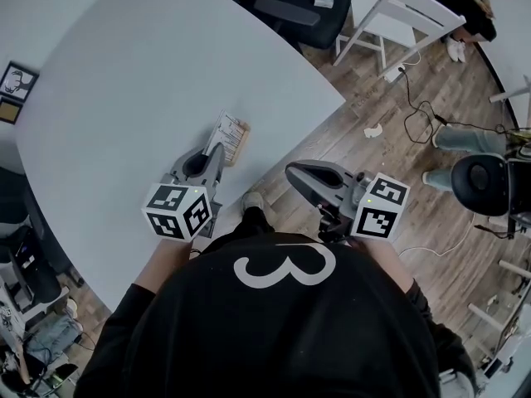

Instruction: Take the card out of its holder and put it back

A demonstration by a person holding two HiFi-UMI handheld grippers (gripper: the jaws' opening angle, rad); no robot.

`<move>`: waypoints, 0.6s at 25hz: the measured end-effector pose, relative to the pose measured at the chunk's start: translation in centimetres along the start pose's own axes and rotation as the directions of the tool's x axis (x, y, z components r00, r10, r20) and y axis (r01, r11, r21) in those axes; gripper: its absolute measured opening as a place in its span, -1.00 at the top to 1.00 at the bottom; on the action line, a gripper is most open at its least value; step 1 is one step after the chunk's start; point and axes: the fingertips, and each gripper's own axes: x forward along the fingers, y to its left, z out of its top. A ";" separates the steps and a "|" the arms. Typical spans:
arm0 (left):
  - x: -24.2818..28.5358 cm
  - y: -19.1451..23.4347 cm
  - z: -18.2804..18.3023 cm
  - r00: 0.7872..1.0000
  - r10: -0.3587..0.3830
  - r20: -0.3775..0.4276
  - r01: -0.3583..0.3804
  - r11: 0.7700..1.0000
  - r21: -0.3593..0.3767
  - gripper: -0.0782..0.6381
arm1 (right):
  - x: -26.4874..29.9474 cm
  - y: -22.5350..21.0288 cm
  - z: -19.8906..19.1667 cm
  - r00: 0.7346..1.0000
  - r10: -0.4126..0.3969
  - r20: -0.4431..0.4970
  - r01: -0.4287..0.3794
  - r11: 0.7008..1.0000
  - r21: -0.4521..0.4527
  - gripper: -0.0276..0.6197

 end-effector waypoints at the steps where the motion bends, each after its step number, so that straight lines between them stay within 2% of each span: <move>1: 0.0 0.0 0.0 1.000 0.004 -0.001 -0.003 1.000 0.014 0.69 | 0.1 -0.1 -0.1 1.000 -0.001 -0.002 0.001 1.000 0.004 0.89; 4: 0.1 0.0 0.0 1.000 0.011 -0.002 -0.011 0.999 0.032 0.70 | 0.2 -0.2 -0.5 1.000 0.002 -0.004 -0.002 1.000 0.016 0.89; 15: -0.1 0.2 0.3 0.999 0.038 0.009 -0.038 0.999 0.020 0.71 | -1.5 -0.1 -1.4 1.000 -0.025 0.001 0.025 0.999 0.037 0.89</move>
